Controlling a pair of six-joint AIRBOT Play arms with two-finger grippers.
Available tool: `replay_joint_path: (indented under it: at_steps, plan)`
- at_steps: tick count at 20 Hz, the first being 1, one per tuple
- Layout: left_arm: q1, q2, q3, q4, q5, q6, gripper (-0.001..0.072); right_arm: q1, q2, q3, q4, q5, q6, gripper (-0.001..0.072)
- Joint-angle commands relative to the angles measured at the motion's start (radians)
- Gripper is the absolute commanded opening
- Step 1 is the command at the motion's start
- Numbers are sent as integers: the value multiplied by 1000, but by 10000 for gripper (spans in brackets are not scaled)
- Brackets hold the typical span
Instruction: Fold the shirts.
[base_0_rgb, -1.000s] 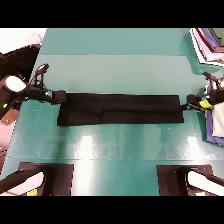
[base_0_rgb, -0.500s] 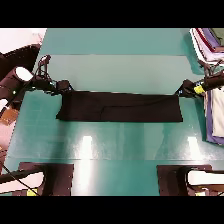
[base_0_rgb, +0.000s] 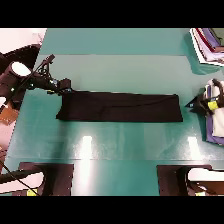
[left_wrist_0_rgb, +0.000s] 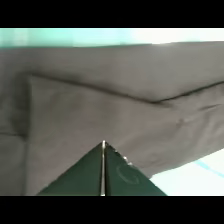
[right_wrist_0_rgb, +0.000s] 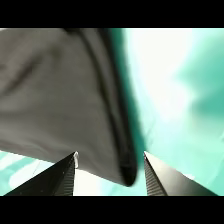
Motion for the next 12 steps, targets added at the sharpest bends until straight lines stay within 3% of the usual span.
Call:
replay_joint_path:
  at_steps: [1, 5, 7, 9, 12]
  plan:
    - [-72, -1, -3, -43, 65, 1, 27, -16, -48, -84, 59, -39, -60, 489]
    - [-205, -3, -3, -43, 200, -37, 26, 67, -98, -83, 138, -107, -79, 474]
    - [-260, -28, 10, -42, 246, -36, 26, 117, -117, -48, 142, -102, -81, 315]
    - [-307, -84, 47, -43, 244, -37, 26, 148, -110, 7, 158, -77, -85, 29]
    - [-380, -190, 130, -44, 230, -37, 26, 179, -42, 113, 158, -33, -84, 18]
